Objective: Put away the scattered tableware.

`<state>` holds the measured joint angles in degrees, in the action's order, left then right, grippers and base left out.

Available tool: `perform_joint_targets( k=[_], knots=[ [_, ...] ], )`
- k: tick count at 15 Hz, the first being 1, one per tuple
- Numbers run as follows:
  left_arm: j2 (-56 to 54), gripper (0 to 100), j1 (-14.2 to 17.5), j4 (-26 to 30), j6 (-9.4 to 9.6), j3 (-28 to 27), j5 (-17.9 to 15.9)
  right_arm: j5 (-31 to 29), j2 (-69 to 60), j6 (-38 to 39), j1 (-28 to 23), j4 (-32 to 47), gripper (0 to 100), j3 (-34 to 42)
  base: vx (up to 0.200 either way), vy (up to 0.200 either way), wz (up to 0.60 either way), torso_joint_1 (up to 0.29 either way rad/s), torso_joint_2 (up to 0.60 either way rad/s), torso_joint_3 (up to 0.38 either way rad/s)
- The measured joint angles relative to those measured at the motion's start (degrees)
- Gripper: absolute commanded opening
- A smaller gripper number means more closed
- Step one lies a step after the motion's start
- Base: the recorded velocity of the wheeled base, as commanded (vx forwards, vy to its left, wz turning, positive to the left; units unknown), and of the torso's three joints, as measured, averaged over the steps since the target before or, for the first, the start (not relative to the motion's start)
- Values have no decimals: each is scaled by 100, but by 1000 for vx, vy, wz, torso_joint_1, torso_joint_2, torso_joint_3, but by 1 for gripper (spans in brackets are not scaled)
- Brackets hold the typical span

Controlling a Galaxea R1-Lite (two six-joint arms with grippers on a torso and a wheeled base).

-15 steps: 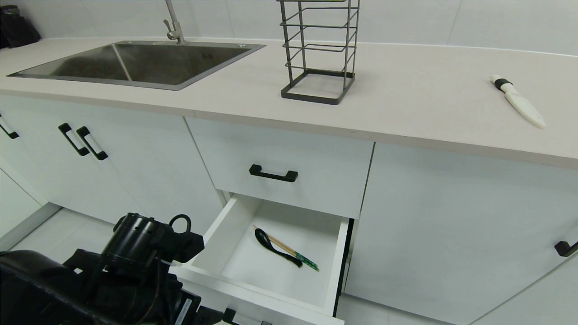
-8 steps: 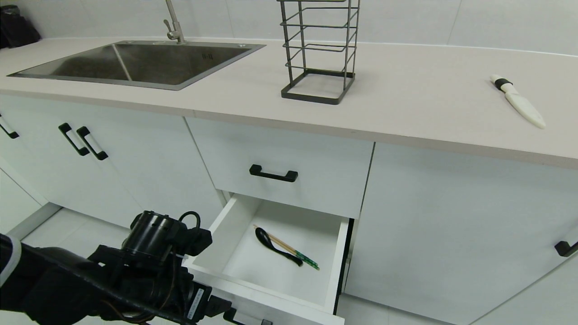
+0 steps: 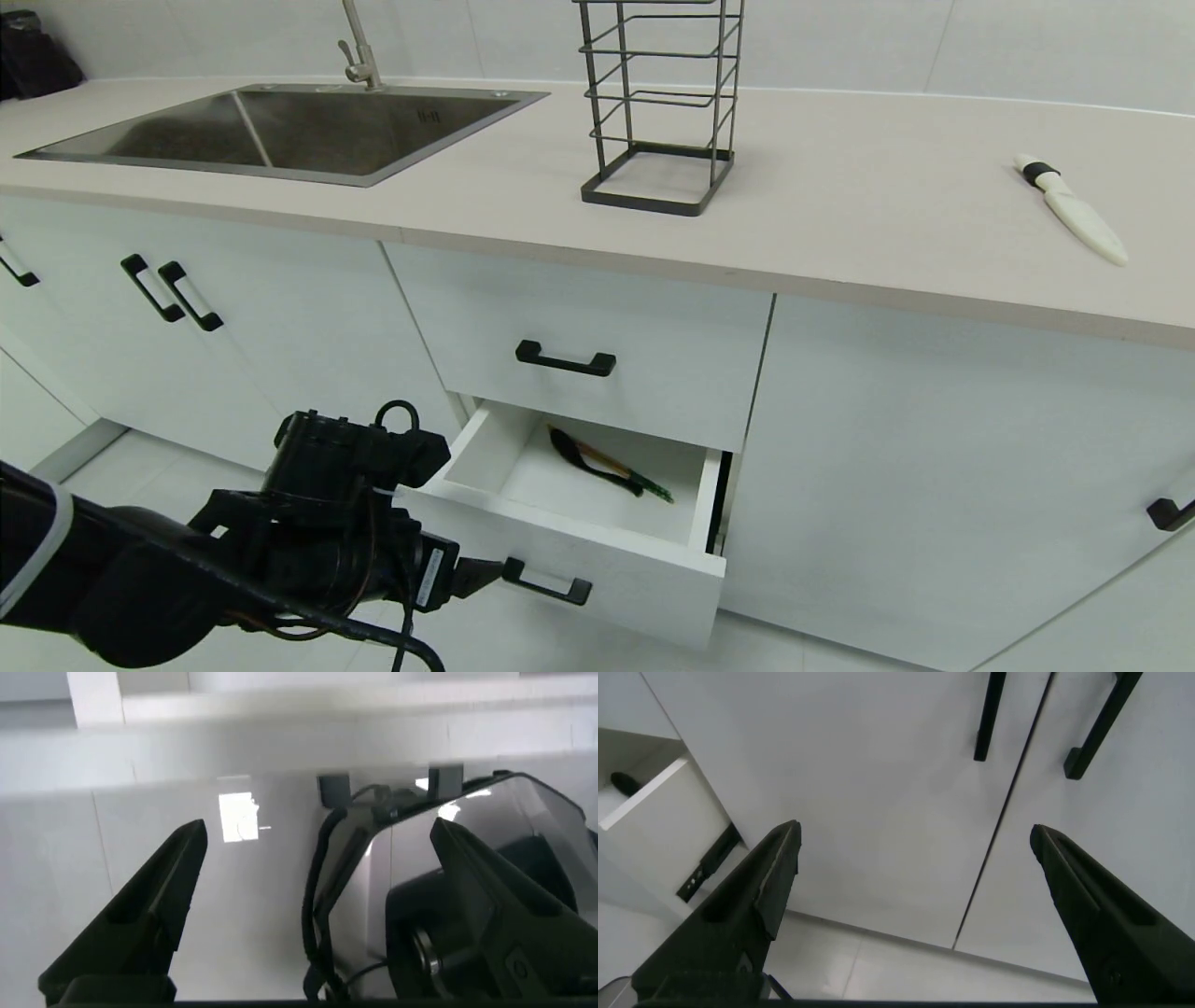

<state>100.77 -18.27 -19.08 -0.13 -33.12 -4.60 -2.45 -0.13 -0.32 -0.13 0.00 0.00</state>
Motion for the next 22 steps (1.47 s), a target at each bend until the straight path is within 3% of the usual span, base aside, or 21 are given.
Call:
perform_joint_targets(
  k=[5, 14, 17, 22],
  knots=[
    [411, 100, 6, -1117, 0, -107, -9, 2, 2, 0, -2, 0, 100, 0, 0, 0, 0, 0, 0, 0],
    [1449, 100, 26, -2433, 27, -642, -165, 2, 4, 0, 0, 0, 100, 0, 0, 0, 0, 0, 0, 0],
    [1757, 100, 48, -3145, 24, -866, -163, 2, 6, 0, 0, 0, 100, 0, 0, 0, 0, 0, 0, 0],
    [2063, 100, 61, -3487, 27, -907, -165, 2, 6, 0, -2, 0, 100, 0, 0, 0, 0, 0, 0, 0]
  ],
)
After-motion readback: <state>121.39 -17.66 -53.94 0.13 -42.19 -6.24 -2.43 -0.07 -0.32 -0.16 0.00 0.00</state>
